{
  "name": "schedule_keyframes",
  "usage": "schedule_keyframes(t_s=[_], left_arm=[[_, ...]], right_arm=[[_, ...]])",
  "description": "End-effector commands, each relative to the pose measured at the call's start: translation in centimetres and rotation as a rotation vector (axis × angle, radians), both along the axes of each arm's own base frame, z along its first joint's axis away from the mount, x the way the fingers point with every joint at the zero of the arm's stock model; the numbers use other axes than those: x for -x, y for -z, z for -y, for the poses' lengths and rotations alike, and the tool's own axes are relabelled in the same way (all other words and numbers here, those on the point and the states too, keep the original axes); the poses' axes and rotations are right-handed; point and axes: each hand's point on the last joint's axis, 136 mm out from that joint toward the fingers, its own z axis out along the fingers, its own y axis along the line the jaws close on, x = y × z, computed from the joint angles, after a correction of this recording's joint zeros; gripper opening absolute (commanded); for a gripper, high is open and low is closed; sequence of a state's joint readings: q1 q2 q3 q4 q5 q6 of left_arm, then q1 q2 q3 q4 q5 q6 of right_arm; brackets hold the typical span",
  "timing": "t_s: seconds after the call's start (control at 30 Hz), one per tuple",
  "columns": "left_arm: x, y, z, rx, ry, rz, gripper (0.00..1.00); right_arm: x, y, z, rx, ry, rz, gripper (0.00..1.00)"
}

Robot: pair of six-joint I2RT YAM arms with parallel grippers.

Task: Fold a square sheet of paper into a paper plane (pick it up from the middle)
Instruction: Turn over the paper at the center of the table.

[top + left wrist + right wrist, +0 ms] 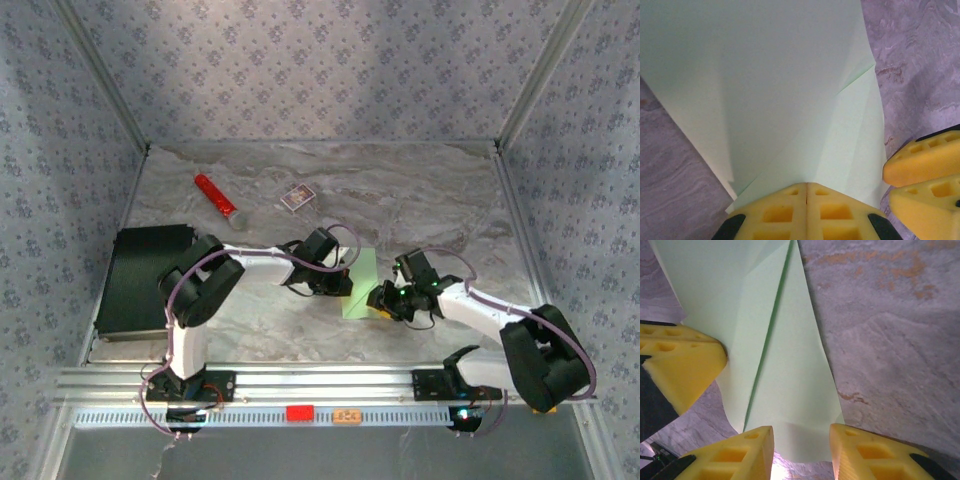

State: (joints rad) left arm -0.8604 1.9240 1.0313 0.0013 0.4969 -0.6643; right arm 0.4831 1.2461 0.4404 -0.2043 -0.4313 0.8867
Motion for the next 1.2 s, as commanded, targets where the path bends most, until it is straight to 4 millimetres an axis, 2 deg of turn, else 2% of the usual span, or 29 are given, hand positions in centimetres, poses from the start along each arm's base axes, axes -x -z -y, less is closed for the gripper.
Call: schedule_keyframes(t_s=[0.0,0.23,0.57,0.73,1.17], left_arm=[[1.0,1.2,-1.3,-0.065,-0.009,-0.023,0.02],[1.0,1.1,-1.2,-0.064,-0.009,-0.018,0.02],[0.8,1.1,-1.3,-0.067,-0.017,-0.018,0.02],[0.7,0.9,-1.1,-0.059,-0.021,-0.017,0.02],[0.5,0.3,-0.8,-0.038,-0.033,-0.013,0.02]], right_arm=[[-0.7,-0.3,-0.8,-0.026,0.009,0.001,0.38],[-2.8,-1.3,-2.1,-0.064,0.004,0.057,0.39],[-5.1,-2.6,-1.8,-0.103,0.010,0.126,0.45],[-5.9,-2.6,-1.3,-0.125,0.037,0.130,0.45],[-5.4,-0.9,-0.5,-0.144,0.091,0.079,0.44]])
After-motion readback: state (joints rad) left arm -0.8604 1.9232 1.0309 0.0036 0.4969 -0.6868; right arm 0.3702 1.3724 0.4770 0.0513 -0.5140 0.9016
